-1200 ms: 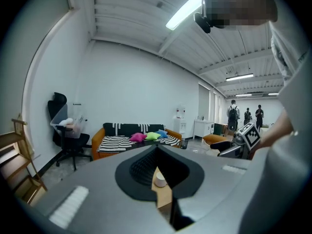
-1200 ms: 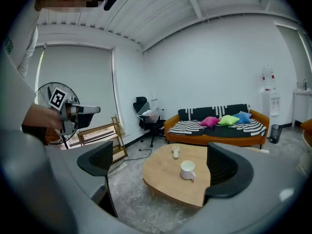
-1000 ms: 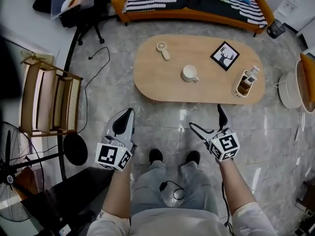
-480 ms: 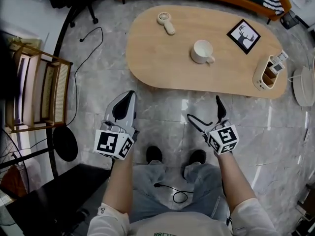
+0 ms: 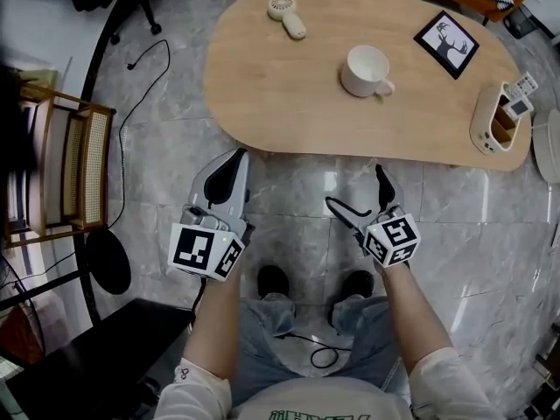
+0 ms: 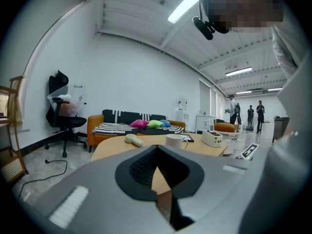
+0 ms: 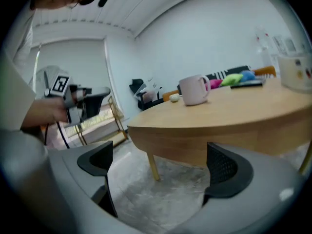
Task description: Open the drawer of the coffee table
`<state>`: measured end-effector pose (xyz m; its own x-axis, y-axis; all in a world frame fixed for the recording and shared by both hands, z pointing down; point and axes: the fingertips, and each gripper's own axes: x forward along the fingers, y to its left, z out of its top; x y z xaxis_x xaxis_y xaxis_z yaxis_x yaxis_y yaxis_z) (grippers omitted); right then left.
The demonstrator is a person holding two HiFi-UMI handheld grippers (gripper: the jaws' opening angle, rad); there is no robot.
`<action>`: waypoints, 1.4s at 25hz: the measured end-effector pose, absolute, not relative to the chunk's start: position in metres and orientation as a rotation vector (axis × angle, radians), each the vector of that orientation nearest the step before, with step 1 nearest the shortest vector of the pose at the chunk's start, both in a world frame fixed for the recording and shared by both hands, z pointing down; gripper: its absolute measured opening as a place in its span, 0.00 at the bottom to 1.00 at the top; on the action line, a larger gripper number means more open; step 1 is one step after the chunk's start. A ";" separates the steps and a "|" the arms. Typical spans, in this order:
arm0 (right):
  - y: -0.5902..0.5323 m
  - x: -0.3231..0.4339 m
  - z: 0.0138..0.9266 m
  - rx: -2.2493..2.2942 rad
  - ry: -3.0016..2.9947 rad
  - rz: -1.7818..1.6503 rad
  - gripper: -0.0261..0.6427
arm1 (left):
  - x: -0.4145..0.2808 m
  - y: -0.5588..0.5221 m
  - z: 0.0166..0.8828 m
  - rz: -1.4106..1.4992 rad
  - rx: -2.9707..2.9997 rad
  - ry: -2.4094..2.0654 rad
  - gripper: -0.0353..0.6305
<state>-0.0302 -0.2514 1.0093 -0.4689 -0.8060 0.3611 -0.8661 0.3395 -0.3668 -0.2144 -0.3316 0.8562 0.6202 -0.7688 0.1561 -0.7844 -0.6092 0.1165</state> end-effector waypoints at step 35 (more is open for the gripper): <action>-0.332 -0.009 1.089 1.733 -3.143 1.941 0.72 | -0.204 -0.341 0.882 0.189 2.791 -1.239 0.05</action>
